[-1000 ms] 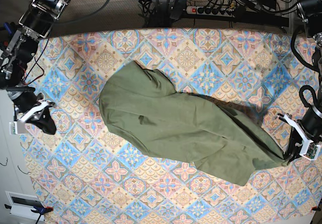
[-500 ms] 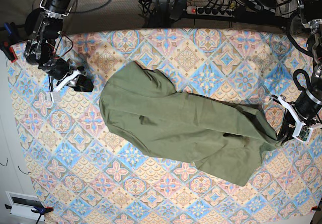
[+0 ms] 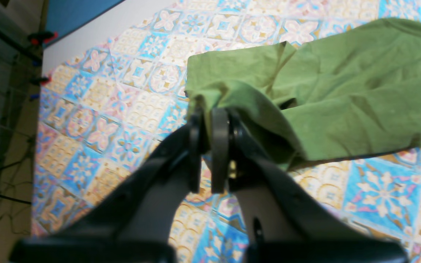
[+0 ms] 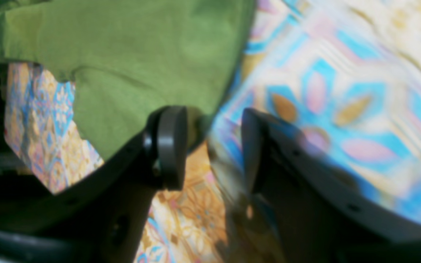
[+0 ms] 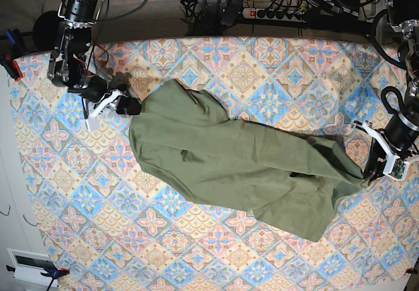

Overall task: Layout the t-shirt on the table in an organized manner, then fold the t-shirt properly
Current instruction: 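Grasp the t-shirt collar end with the right gripper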

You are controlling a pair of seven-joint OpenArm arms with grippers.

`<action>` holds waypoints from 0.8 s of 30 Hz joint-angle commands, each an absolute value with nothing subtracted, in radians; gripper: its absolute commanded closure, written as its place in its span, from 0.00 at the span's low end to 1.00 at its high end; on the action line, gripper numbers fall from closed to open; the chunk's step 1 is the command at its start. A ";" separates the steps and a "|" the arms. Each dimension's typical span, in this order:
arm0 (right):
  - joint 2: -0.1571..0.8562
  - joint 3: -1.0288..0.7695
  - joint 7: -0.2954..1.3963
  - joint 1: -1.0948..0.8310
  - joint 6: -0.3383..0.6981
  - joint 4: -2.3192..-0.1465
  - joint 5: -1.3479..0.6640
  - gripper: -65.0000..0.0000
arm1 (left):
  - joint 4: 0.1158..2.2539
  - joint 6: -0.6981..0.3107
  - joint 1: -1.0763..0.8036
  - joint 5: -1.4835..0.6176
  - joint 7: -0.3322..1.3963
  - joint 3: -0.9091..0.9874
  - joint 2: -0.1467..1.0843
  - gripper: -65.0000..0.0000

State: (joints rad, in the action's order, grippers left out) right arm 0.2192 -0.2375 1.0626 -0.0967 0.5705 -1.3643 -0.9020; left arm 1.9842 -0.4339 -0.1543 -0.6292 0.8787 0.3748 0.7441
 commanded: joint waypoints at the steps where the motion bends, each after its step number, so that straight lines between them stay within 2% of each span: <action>1: 0.231 -0.222 1.030 -0.076 0.579 -1.377 -0.928 0.63 | 2.005 -0.432 -0.153 -0.636 0.855 0.389 0.765 1.00; 6: 0.225 -0.173 1.004 -0.064 0.579 -1.326 -0.928 0.63 | 2.005 -0.432 -0.157 -0.636 0.854 0.389 0.763 1.00; 12: 0.162 -0.173 1.010 -0.005 0.579 -1.280 -0.928 0.63 | 2.005 -0.432 -0.154 -0.636 0.854 0.390 0.763 1.00; 19: 0.162 -0.173 1.007 -0.005 0.579 -1.271 -0.926 0.64 | 2.005 -0.432 -0.154 -0.636 0.854 0.390 0.763 1.00; 21: 0.162 -0.176 1.012 -0.005 0.579 -1.285 -0.926 0.69 | 2.005 -0.432 -0.153 -0.634 0.854 0.390 0.763 1.00; 23: 0.162 -0.179 1.007 -0.005 0.579 -1.285 -0.926 0.84 | 2.005 -0.432 -0.153 -0.634 0.852 0.390 0.763 1.00; 24: 0.165 -0.180 1.007 -0.005 0.579 -1.287 -0.926 0.94 | 2.005 -0.432 -0.153 -0.634 0.852 0.390 0.763 1.00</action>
State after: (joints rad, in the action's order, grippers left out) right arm 0.1513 -0.1734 1.0225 -0.0200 0.5709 -1.2667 -0.9024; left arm 1.9919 -0.4385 -0.1642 -0.6296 0.8783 0.3782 0.7425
